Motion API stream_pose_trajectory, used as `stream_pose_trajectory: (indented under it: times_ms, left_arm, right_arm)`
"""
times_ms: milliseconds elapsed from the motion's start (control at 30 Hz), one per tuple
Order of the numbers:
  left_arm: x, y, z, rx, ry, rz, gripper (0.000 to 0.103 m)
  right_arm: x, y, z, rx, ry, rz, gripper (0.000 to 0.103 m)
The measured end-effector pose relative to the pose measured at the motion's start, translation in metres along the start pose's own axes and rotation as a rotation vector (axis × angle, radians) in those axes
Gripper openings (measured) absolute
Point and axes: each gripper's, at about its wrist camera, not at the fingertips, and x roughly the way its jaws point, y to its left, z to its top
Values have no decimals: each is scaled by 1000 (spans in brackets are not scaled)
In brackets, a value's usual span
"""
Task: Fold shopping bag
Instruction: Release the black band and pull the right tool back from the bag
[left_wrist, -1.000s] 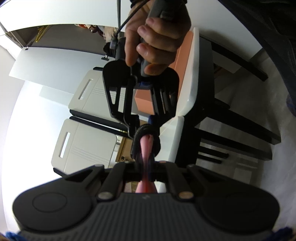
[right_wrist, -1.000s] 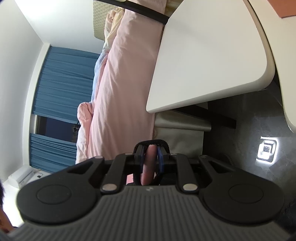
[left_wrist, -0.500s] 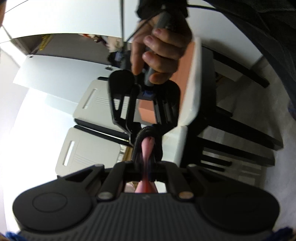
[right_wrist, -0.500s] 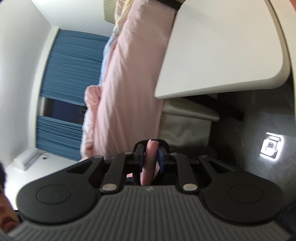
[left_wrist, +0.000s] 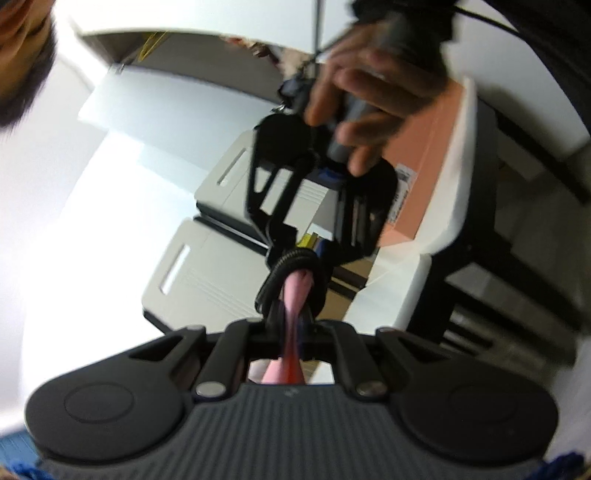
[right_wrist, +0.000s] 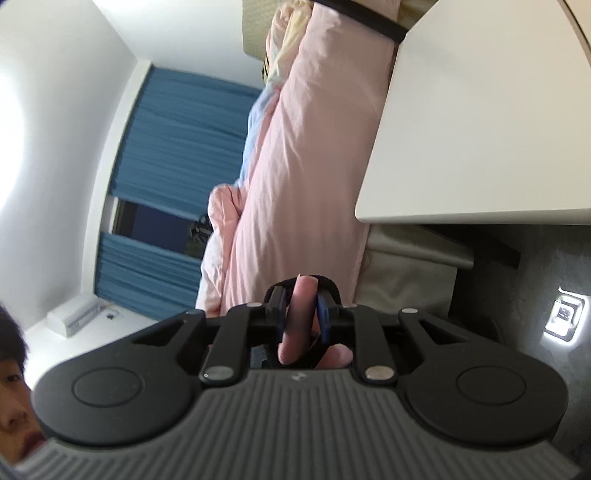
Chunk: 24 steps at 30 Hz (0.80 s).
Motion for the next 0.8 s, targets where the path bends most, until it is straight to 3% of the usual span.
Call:
stream_pose_trajectory:
  times_ms: [167, 233, 267, 300, 333, 467, 633, 733, 800]
  left_arm:
    - [-6, 0, 1, 7, -21, -13, 7]
    - [-7, 1, 1, 0, -19, -20, 7]
    - [-6, 1, 1, -2, -12, -12, 7]
    - [-6, 3, 1, -11, -7, 3, 7]
    - [-5, 7, 1, -32, 0, 10, 7]
    - [4, 23, 5, -152, 66, 16, 7]
    - [19, 54, 3, -408, 195, -25, 8]
    - [25, 60, 0, -441, 234, 5, 10]
    - [26, 59, -1, -414, 247, 41, 11]
  right_arm:
    - [-7, -3, 5, 53, 80, 1, 21]
    - [-14, -9, 5, 82, 96, 51, 34]
    - [-19, -12, 5, 90, 84, 80, 51]
    - [-25, -11, 5, 90, 64, 75, 92]
    - [-31, -10, 4, 81, 39, 40, 103]
    - [-42, -11, -1, 80, -66, 58, 103]
    - [-41, 21, -13, -127, -273, -32, 103]
    - [-21, 39, -19, -224, -305, -59, 103]
    - [2, 50, -23, -251, -266, -71, 102]
